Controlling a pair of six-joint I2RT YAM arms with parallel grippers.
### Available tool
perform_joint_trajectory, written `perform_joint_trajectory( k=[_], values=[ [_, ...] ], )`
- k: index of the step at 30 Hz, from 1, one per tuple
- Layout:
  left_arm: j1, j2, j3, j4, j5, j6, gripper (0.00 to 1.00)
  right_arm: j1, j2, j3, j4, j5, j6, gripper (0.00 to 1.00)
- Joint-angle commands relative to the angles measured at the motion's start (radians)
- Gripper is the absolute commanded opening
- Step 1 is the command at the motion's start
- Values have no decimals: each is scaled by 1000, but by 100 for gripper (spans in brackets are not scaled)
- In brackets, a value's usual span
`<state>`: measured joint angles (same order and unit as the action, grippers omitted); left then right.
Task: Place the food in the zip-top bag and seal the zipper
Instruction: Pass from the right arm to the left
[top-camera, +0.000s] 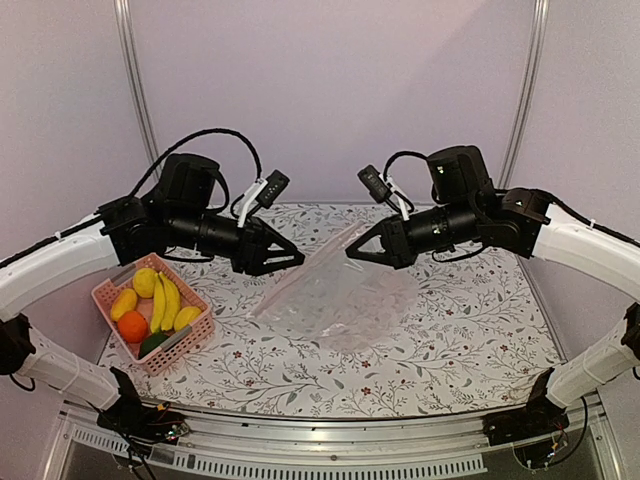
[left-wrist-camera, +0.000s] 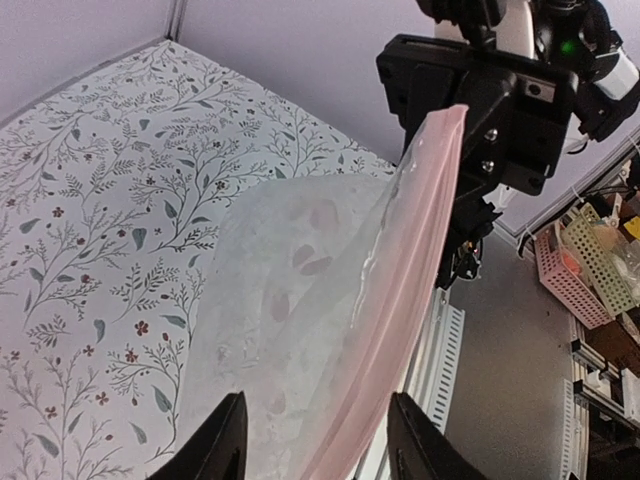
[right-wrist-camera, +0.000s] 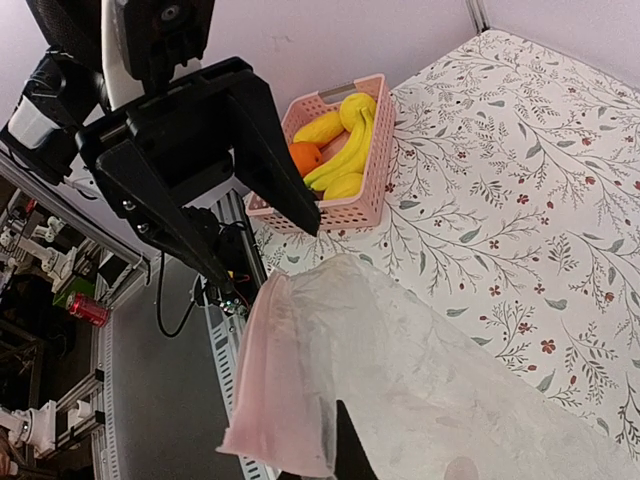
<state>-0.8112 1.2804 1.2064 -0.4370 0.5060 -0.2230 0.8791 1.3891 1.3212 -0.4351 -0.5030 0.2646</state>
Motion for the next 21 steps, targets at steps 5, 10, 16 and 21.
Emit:
perform_joint_trajectory(
  k=[5, 10, 16, 21],
  values=[
    [-11, 42, -1, 1, -1, 32, 42, 8, 7, 21, -9, -12, -5, 0],
    [-18, 55, 2, -9, -19, 45, 39, 8, 8, 21, -9, -14, -3, 0],
    [-38, 66, 5, -22, -3, 77, 37, 7, 16, 24, -8, -5, -3, 0],
    [-41, 74, 1, -24, 17, 85, 18, 7, 24, 28, -5, 25, 1, 0]
  ],
)
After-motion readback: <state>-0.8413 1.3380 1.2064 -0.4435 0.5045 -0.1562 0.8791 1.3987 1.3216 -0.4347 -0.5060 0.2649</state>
